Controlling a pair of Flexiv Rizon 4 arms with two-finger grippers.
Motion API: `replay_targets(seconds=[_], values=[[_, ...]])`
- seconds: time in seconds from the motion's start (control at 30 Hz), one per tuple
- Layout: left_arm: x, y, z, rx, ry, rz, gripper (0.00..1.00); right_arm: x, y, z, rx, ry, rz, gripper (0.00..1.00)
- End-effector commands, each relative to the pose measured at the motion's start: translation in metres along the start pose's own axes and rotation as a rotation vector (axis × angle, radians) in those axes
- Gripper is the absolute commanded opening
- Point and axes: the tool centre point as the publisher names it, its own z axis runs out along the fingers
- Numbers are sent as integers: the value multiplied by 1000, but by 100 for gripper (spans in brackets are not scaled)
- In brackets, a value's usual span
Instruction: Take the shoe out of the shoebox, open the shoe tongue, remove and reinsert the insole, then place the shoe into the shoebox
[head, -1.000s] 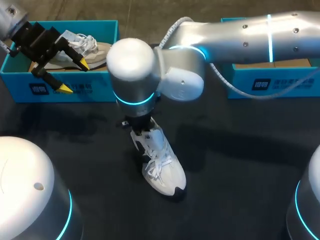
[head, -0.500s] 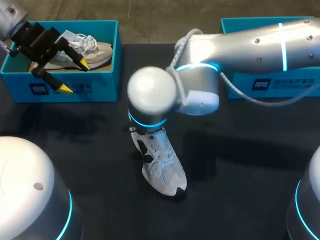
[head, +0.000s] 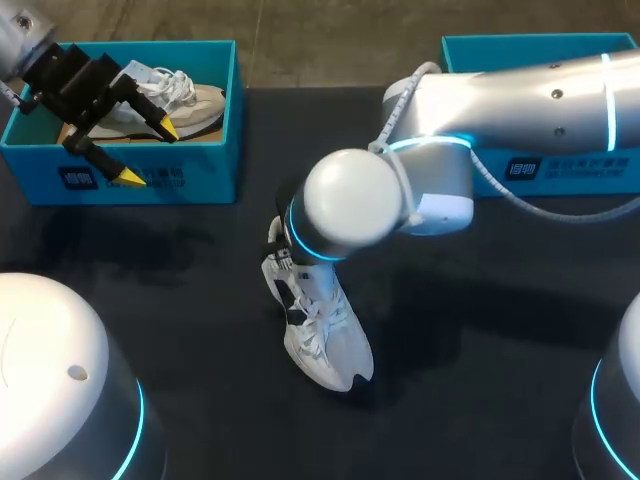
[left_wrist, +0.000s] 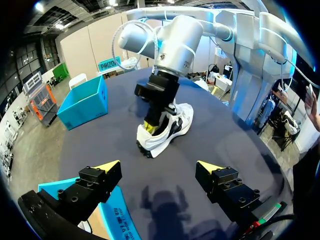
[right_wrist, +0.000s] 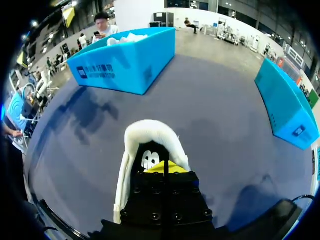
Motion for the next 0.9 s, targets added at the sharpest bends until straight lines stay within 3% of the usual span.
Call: replay_targets(seconds=[0.03,0.2,0.57,0.9], values=[[-1,0,0,-2,3,0,100,0,10,-1,4,14,-17,0],[-1,0,0,-2,3,0,100,10,20,4,1,25,-35,0],[-1,0,0,-2,3,0,100,22,22,4,-20,45,-28,0],[-1,0,0,-2,3,0,100,23,26,24,4,75,-23,0]])
